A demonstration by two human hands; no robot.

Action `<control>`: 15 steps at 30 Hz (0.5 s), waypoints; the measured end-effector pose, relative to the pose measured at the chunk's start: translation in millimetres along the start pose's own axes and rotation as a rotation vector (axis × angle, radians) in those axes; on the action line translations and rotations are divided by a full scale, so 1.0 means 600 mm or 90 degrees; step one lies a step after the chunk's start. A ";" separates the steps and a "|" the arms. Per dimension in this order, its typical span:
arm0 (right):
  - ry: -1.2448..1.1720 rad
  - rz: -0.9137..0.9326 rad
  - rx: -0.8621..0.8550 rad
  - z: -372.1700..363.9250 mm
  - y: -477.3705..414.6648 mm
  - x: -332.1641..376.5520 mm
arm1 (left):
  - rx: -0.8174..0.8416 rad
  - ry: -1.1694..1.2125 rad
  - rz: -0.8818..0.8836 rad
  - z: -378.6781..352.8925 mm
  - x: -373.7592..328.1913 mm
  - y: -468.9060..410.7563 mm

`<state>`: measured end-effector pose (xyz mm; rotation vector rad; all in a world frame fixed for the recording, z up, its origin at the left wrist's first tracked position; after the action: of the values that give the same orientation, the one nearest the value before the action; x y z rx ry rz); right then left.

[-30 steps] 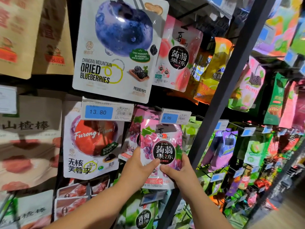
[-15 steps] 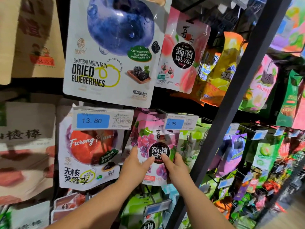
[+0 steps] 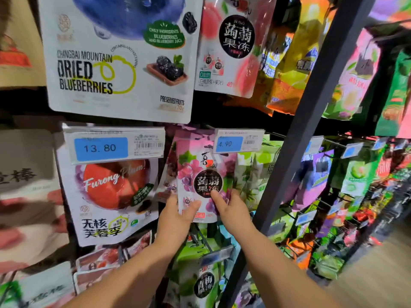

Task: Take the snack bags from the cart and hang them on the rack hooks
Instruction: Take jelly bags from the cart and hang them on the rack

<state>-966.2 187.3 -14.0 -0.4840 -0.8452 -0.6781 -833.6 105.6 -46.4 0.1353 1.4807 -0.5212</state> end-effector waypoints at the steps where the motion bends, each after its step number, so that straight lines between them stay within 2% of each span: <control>1: -0.011 0.002 0.000 -0.001 0.006 -0.005 | 0.007 0.007 0.004 -0.001 0.007 0.005; 6: 0.023 -0.025 0.043 -0.003 0.060 -0.037 | 0.023 0.019 0.089 -0.012 0.058 0.034; 10: 0.016 -0.092 0.091 0.002 0.109 -0.082 | 0.034 0.011 0.160 -0.036 0.089 0.076; 12: 0.016 -0.105 0.086 0.008 0.131 -0.110 | 0.048 -0.031 0.163 -0.056 0.099 0.103; 15: -0.022 -0.118 0.057 0.032 0.167 -0.154 | 0.048 0.008 0.097 -0.087 0.100 0.141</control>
<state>-948.8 301.3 -89.8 -0.3405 -0.9570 -0.8006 -846.2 185.8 -129.4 0.3083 1.4496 -0.4534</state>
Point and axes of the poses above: each hand's wrist, its own y-axis away from the middle knuckle, its own z-axis out of the back of the hand, x = y × z, the point moved 3 cm from there along -y, towards the middle knuckle, and after that the axes turned 4 degrees about y, right-handed, at the moved point
